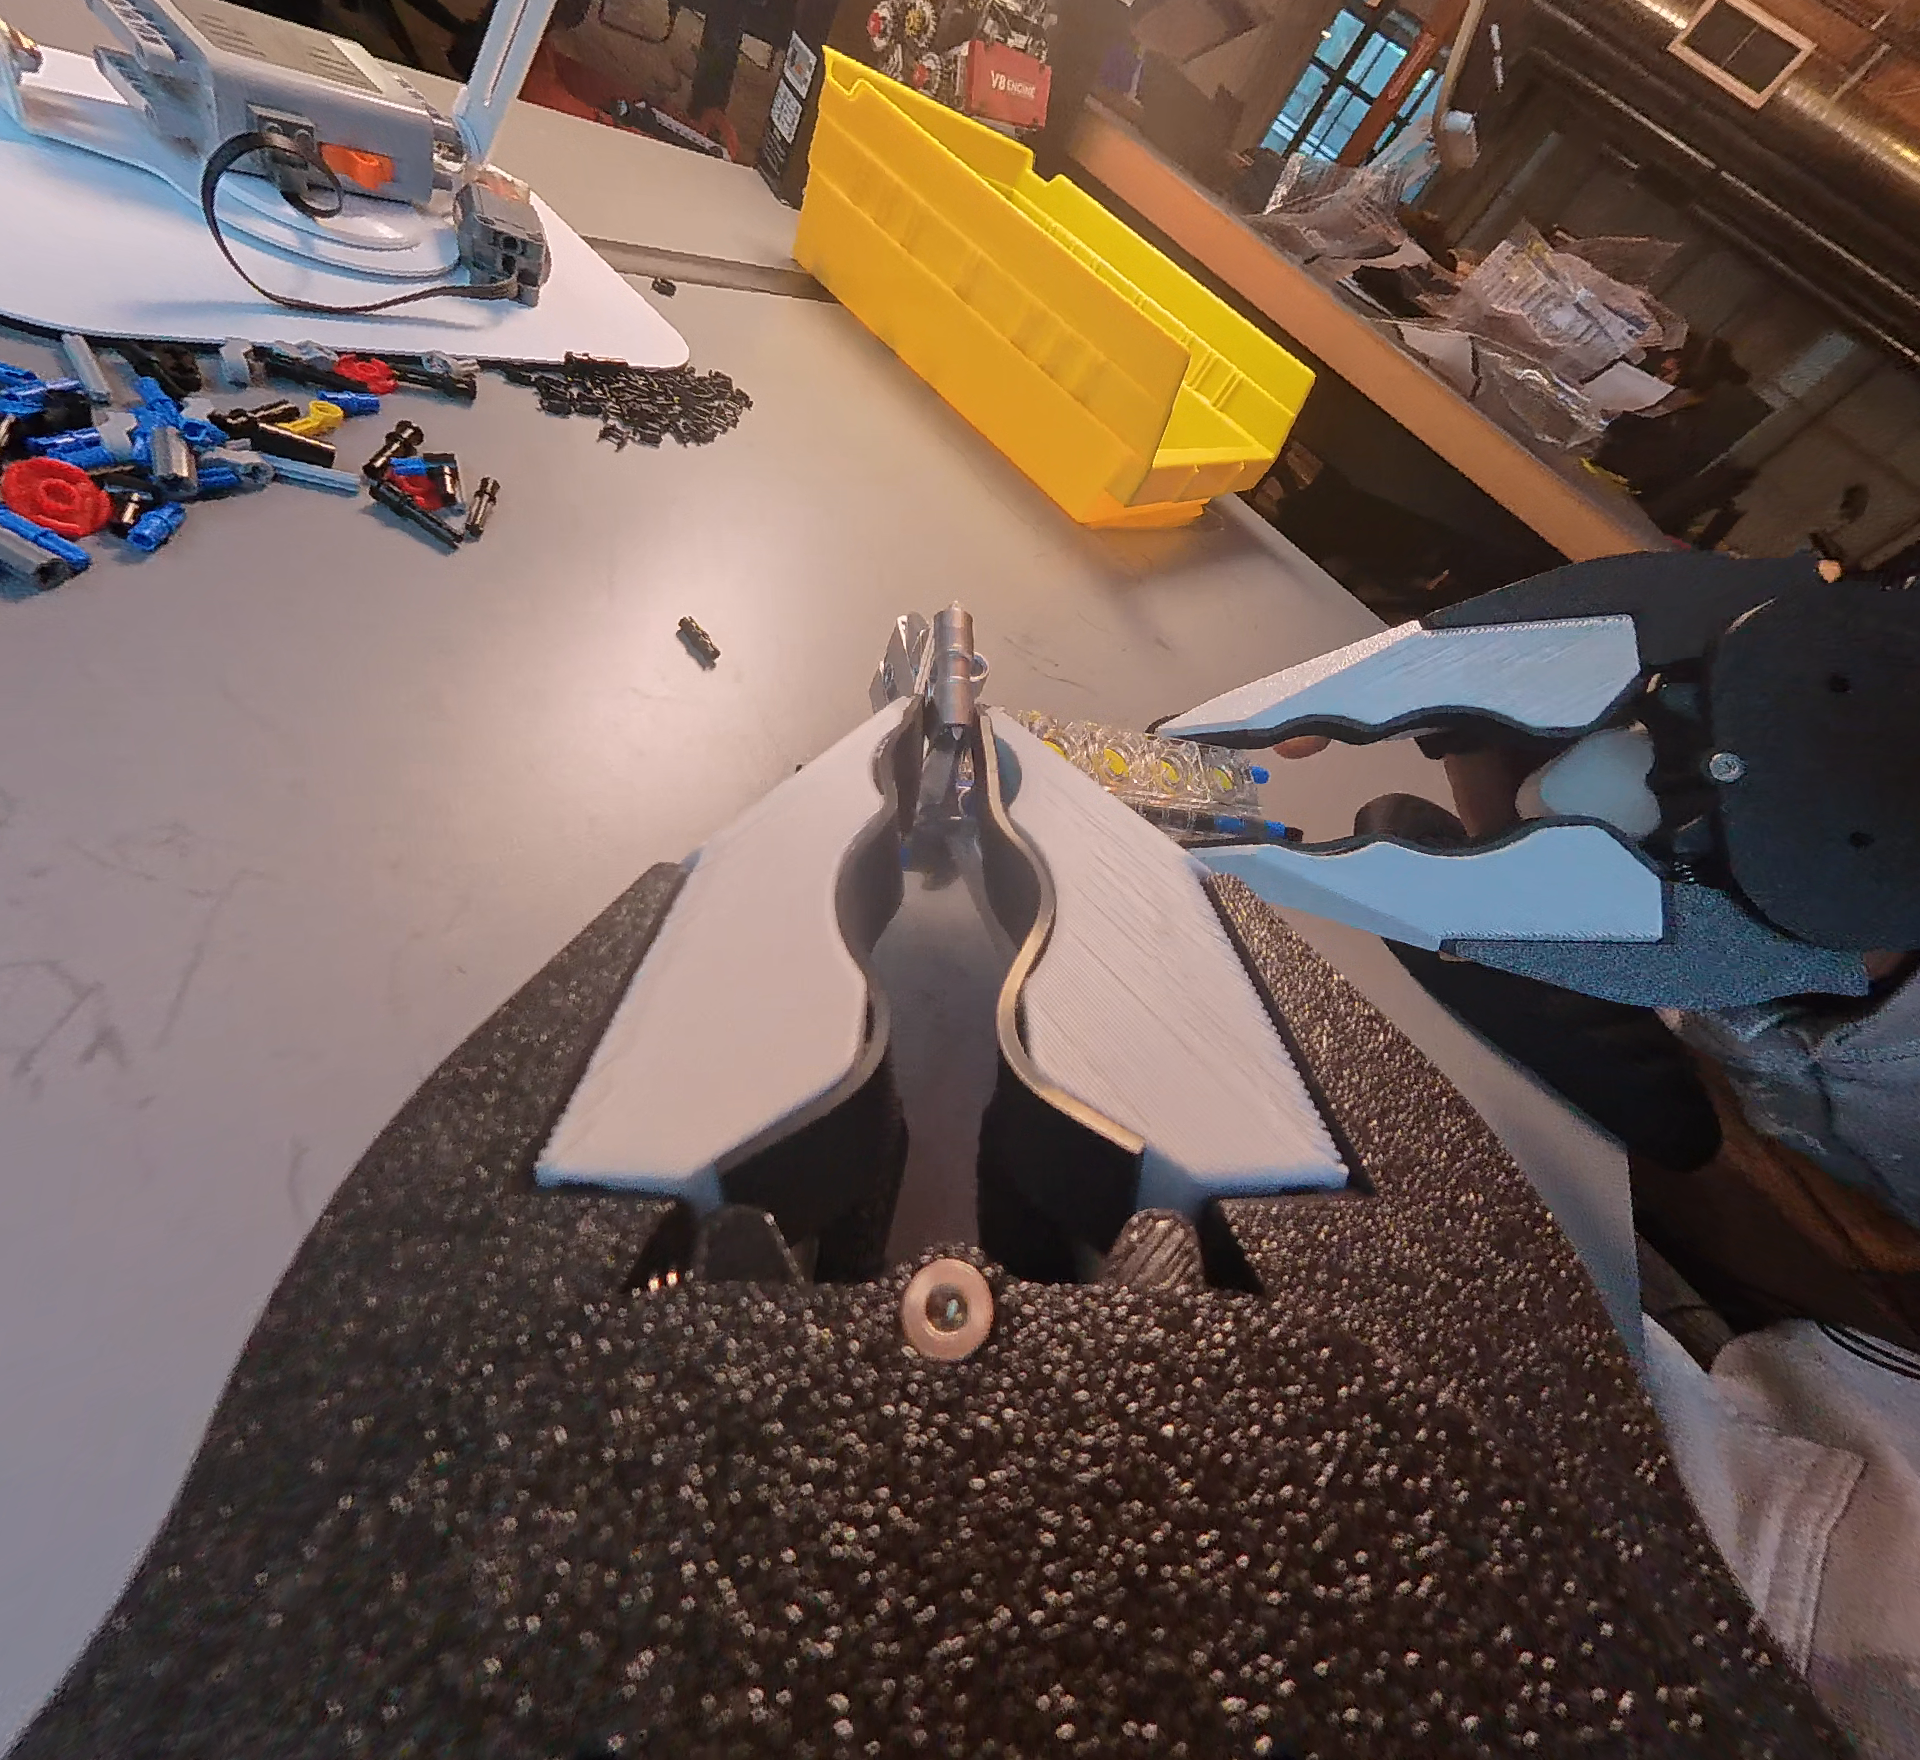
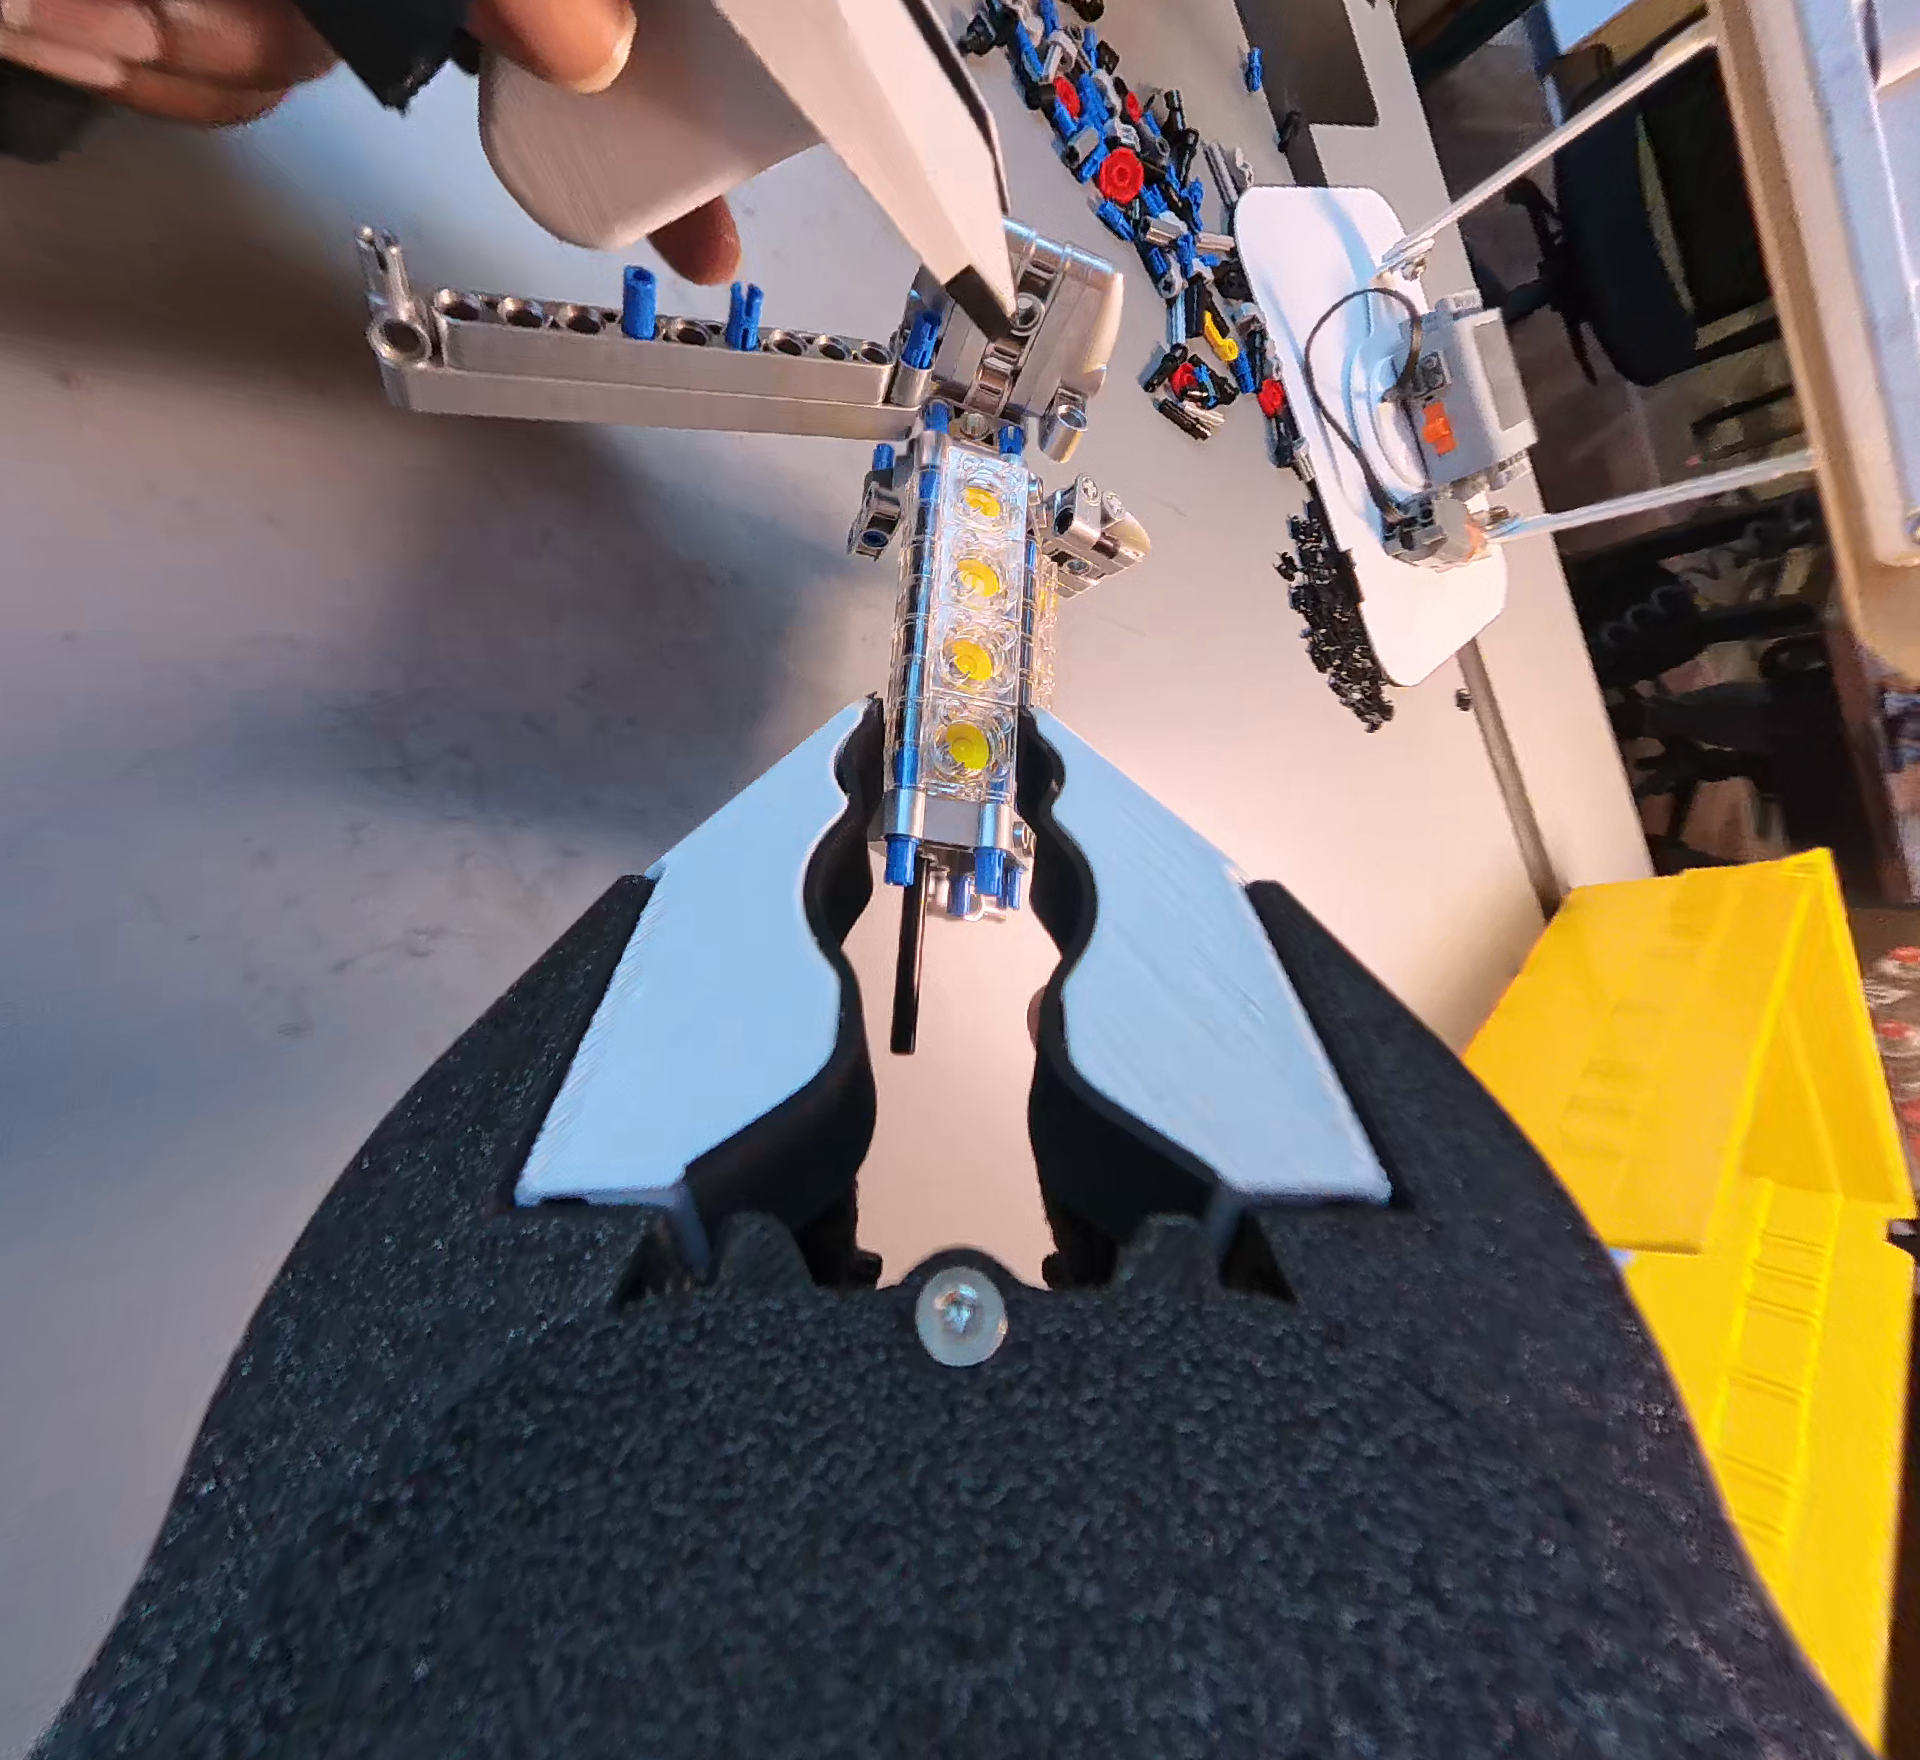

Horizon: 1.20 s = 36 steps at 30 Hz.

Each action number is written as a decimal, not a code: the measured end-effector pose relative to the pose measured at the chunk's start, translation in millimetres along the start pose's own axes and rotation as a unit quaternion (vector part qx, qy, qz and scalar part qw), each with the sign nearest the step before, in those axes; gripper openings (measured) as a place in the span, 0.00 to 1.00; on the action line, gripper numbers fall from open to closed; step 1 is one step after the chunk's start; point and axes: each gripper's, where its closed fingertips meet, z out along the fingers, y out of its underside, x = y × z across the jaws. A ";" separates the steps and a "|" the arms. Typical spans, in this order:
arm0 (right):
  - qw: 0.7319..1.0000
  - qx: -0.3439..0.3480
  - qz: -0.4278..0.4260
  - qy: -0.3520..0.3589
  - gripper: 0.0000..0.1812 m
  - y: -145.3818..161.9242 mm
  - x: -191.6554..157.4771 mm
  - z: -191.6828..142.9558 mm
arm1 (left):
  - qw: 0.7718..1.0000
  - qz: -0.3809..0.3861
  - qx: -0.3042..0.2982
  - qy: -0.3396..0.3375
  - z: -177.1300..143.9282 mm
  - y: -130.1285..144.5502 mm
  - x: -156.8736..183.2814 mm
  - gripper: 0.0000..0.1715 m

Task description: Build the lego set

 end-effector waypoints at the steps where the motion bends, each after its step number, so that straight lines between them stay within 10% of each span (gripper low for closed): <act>1: 1.000 -0.007 -0.012 0.004 0.13 0.4 -0.8 0.3 | 1.000 -0.001 -0.002 0.000 0.2 0.7 0.4 0.04; 9: 1.000 0.020 0.007 -0.020 0.13 -24.7 -16.7 8.1 | 0.999 0.024 -0.031 0.030 11.2 15.9 32.6 0.00; 15: 0.999 0.025 0.022 -0.026 0.13 -16.7 -15.8 11.4 | 0.997 0.052 -0.016 -0.059 -11.8 -3.9 -21.1 0.00; 22: 0.998 0.024 0.045 -0.023 0.13 6.7 -3.6 14.1 | 0.966 0.142 -0.148 -0.159 -18.9 15.5 -71.1 0.16; 30: 0.998 0.029 0.036 -0.041 0.13 21.7 1.0 18.8 | 0.871 0.281 -0.305 -0.261 1.8 30.8 -95.6 0.30; 36: 0.996 0.056 0.051 -0.056 0.13 24.8 6.5 18.7 | 0.882 0.227 -0.324 -0.255 -6.5 29.5 -111.5 0.21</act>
